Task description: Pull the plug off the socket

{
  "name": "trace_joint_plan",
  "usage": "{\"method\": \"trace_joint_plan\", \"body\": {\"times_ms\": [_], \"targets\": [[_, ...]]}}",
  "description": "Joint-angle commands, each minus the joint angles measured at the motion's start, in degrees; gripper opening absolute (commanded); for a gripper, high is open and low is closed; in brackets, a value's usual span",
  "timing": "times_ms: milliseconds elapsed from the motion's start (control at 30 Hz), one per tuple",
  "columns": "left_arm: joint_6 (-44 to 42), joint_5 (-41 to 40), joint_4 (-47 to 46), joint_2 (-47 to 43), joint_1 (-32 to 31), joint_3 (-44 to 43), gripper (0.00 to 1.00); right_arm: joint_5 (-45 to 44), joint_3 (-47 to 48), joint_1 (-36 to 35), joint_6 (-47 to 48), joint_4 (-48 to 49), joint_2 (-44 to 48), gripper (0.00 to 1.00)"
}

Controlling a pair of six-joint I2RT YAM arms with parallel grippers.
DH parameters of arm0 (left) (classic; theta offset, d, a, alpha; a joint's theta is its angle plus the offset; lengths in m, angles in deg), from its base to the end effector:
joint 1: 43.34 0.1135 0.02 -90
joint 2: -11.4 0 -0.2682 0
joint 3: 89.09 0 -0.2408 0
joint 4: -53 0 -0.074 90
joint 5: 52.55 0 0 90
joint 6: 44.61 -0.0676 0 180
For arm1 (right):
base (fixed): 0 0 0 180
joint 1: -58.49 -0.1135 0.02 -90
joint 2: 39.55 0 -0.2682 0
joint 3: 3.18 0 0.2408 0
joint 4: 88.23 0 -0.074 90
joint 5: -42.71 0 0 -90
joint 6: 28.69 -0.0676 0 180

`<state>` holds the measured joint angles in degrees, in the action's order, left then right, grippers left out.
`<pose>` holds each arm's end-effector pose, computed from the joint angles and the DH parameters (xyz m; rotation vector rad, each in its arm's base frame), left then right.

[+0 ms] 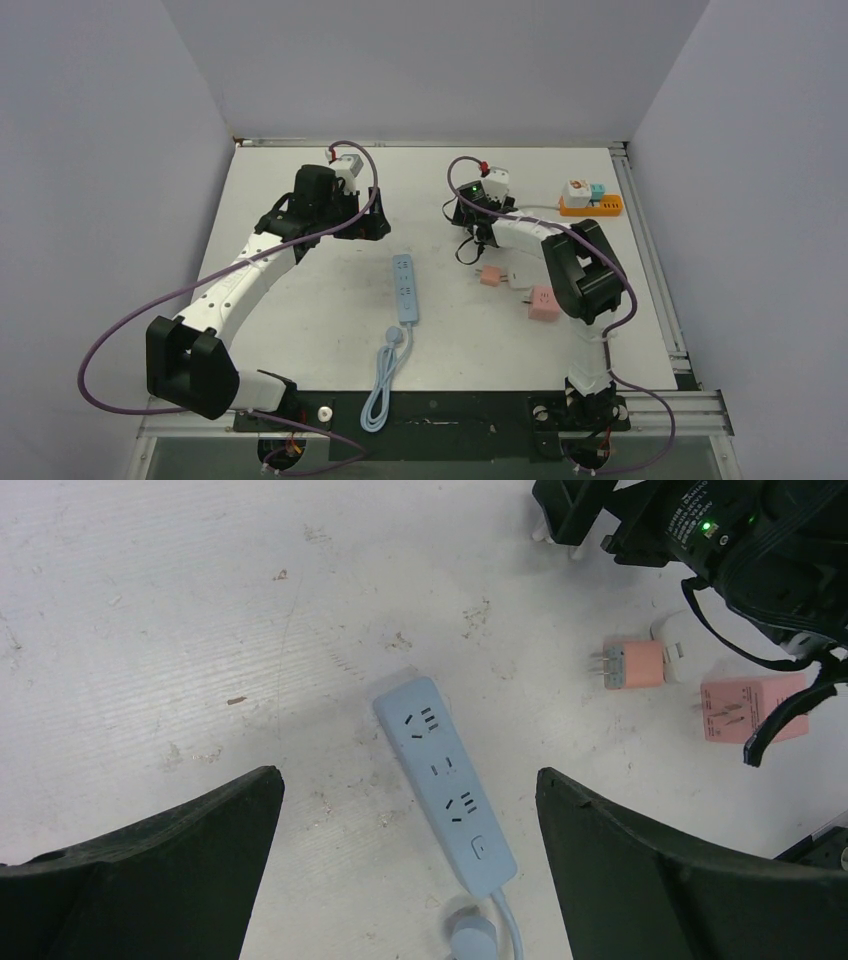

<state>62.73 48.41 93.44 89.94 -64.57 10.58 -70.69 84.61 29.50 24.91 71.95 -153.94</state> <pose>0.2909 -0.1268 0.2962 0.1835 2.2875 -0.5715 0.3977 0.1897 0.1514 0.3375 2.2750 0.0955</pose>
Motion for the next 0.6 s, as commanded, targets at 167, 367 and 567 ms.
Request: {"method": "trace_joint_plan", "body": {"times_ms": [167,367,567], "targets": [[-0.28,1.00,-1.94,-1.28,-0.12,0.21,0.95,-2.07,1.66,0.08,-1.07,-0.42,-1.59,0.50],[-0.22,2.30,-2.16,-0.95,0.08,0.05,0.95,4.69,-1.57,-0.38,1.39,3.78,0.74,0.15],[0.47,4.25,-2.82,-0.10,1.25,0.43,0.96,9.03,-3.86,-3.75,7.14,7.65,3.24,0.05]]}}
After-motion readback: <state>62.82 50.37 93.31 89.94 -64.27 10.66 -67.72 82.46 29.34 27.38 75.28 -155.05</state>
